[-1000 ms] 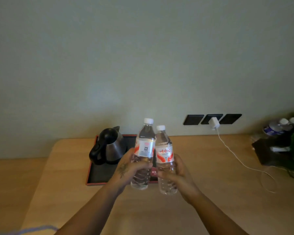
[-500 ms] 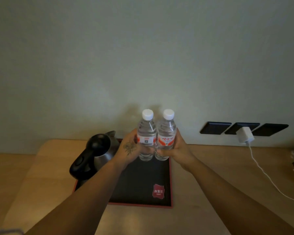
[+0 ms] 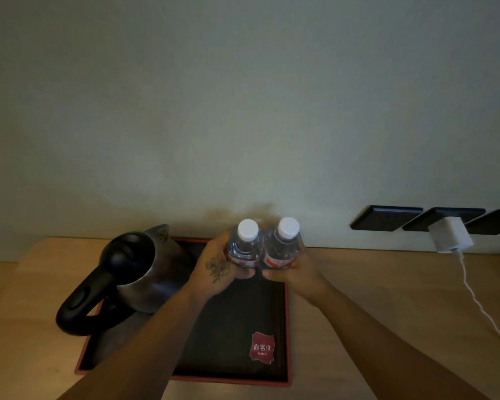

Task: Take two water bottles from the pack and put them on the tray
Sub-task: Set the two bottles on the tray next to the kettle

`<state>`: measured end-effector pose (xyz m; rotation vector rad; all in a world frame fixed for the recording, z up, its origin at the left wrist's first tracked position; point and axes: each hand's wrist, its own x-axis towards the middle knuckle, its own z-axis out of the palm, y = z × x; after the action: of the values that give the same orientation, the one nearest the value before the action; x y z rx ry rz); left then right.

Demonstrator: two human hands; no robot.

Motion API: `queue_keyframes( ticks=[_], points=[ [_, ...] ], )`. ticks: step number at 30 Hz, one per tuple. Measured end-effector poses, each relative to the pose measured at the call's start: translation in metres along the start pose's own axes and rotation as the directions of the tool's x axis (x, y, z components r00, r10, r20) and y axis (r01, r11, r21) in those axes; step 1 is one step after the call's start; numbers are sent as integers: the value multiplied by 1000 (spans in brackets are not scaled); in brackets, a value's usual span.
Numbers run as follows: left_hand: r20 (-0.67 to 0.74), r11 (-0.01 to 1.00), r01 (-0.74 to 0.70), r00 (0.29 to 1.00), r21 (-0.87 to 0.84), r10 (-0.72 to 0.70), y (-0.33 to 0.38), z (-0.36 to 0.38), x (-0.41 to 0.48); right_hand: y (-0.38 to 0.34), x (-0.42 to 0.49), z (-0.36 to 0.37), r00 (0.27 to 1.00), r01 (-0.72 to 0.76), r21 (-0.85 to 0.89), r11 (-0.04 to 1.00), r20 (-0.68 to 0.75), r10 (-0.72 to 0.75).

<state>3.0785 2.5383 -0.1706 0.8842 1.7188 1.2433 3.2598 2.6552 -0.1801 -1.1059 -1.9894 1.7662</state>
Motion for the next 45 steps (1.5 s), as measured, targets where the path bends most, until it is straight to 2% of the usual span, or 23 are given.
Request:
queue_keyframes(
  ticks=[12,15,17,20,22,24,27,30,36,45],
  points=[
    [-15,997,11,1000,75,-10,10,3,-6,7,-1,6,997,4,-147,989,-80,-16],
    [-31,996,-30,999,86,33,28,5,-13,-10,-10,-1,996,32,-208,978,-70,-47],
    [-36,983,-73,996,169,80,49,-1,-19,-31,-18,-9,995,38,-241,970,-83,-59],
    [54,897,-216,976,385,211,88,-18,-29,-76,-34,-20,991,91,-410,907,-55,-125],
    [161,794,-320,947,517,277,117,-30,-35,-103,-41,-25,980,164,-604,780,8,-200],
    [292,677,-417,909,606,297,143,-35,-39,-123,-45,-27,973,207,-719,664,79,-218],
    [419,472,-446,892,760,169,172,-32,-41,-139,-45,-26,986,160,-786,597,97,-135],
    [413,328,-415,907,849,79,183,-28,-41,-147,-45,-23,994,100,-788,607,52,-95],
    [389,236,-399,917,886,90,179,-29,-38,-146,-45,-24,994,102,-793,601,58,-92],
    [260,264,-274,962,925,85,169,-23,-32,-147,-47,-23,996,82,-772,630,34,-88]
  ],
)
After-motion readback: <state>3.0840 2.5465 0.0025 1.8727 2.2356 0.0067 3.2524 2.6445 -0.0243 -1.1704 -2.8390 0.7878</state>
